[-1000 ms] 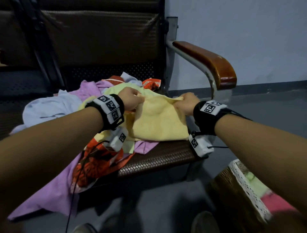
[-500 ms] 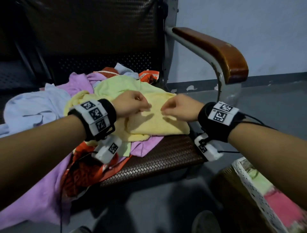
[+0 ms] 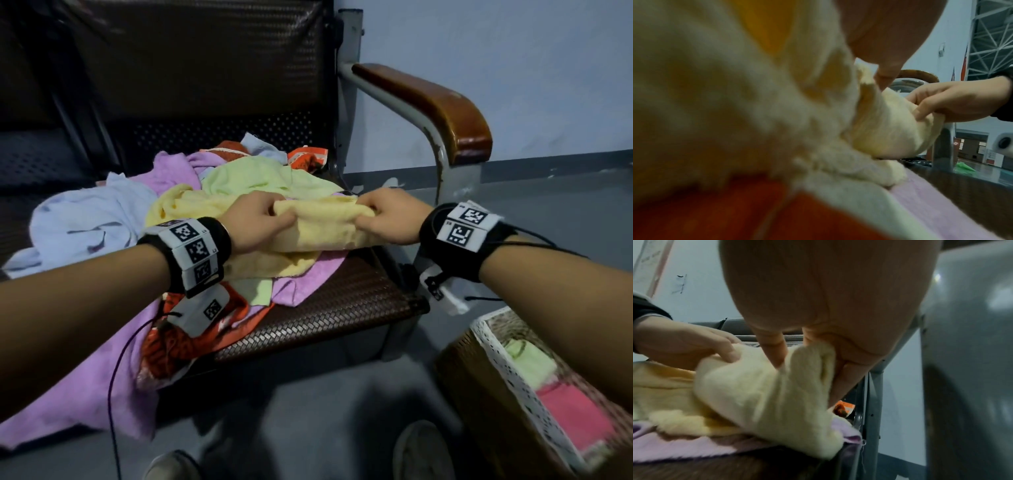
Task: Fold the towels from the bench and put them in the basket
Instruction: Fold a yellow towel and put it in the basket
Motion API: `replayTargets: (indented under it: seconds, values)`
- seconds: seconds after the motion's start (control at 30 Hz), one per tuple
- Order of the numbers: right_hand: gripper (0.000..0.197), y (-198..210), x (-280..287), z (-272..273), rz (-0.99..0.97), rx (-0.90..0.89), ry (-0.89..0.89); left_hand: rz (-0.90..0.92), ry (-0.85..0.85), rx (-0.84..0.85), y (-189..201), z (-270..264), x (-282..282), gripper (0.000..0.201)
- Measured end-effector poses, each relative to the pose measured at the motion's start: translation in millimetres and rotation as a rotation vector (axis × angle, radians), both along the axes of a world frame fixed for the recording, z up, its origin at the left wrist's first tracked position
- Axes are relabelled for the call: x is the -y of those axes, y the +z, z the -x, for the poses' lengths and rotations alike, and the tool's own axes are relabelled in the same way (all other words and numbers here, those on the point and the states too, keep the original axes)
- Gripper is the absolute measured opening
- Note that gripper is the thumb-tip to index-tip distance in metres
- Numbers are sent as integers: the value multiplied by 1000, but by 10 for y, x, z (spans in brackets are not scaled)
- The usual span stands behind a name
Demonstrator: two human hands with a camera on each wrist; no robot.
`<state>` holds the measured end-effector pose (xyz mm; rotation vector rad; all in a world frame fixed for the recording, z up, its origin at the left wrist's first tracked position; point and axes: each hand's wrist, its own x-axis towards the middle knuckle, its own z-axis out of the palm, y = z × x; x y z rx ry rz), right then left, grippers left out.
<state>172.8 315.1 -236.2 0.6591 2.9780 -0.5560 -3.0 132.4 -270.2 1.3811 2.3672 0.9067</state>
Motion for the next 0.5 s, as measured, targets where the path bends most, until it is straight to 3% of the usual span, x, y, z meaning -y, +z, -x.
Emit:
replayTargets:
  seconds: [0.17, 0.23, 0.33, 0.4, 0.5]
  values:
    - [21, 45, -66, -12, 152, -110, -93, -107, 209, 235, -36, -20, -73, 30]
    - [19, -1, -46, 42, 99, -172, -128, -94, 307, 235, -60, 2, -130, 26]
    - [33, -52, 4, 112, -31, -257, -112, -77, 453, 267, -66, 58, -190, 44]
    - [34, -80, 40, 151, -69, -255, -33, -152, 456, 217, -20, 58, -196, 41]
    - [50, -183, 92, 185, -42, -36, 91, -178, 266, 109, 13, 23, -183, 22]
